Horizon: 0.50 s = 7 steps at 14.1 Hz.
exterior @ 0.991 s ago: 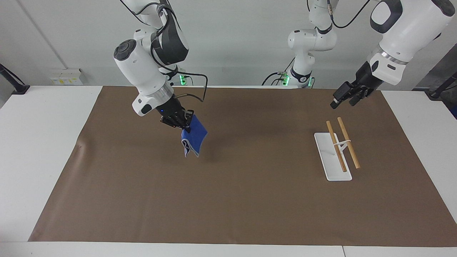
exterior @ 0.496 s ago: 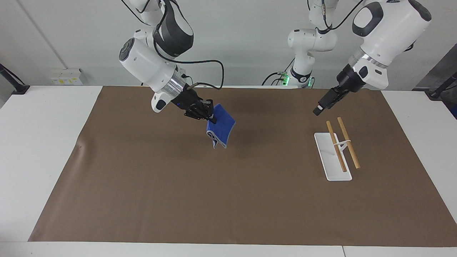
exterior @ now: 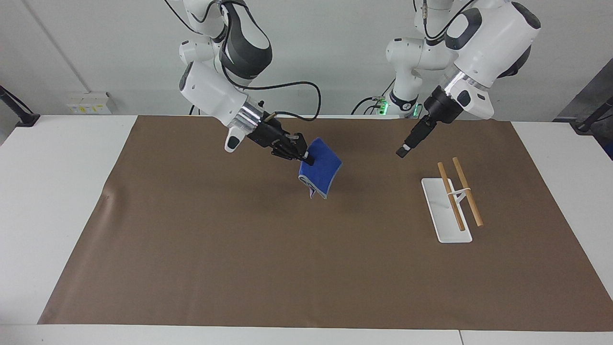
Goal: Right arm passes towel to left arm to hang
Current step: 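Lift the towel with the right gripper while the left gripper approaches, then grasp the towel with the left gripper beside the right gripper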
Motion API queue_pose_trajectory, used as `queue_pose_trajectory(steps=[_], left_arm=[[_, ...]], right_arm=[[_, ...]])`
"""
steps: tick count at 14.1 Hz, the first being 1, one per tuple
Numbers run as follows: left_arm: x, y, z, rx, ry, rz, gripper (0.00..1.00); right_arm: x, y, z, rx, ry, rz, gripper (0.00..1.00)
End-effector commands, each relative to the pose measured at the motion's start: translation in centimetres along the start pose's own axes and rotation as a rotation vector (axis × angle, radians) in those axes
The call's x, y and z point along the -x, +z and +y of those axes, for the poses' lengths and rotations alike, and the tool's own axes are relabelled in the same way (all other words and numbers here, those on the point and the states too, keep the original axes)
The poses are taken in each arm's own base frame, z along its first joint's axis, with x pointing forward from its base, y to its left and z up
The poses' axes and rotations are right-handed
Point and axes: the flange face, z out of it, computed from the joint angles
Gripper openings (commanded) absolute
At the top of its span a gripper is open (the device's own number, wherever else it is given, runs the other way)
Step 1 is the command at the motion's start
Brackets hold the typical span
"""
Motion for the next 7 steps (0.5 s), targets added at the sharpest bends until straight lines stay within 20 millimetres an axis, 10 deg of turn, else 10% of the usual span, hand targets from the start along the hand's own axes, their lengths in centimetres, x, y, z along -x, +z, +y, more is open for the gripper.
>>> queue_pose_trajectory(steps=[1,7], left_arm=[[1.6,0.9,-1.4,0.046,-0.113,0.001,1.0],[3.9,2.0,-0.8,0.162,-0.251,0.016,1.0]], right_arm=[[0.5,-1.1,0.0,-0.114,0.047,0.004,0.0],[0.4,-1.4,-0.1,-0.189,0.097,0.016,0.0]])
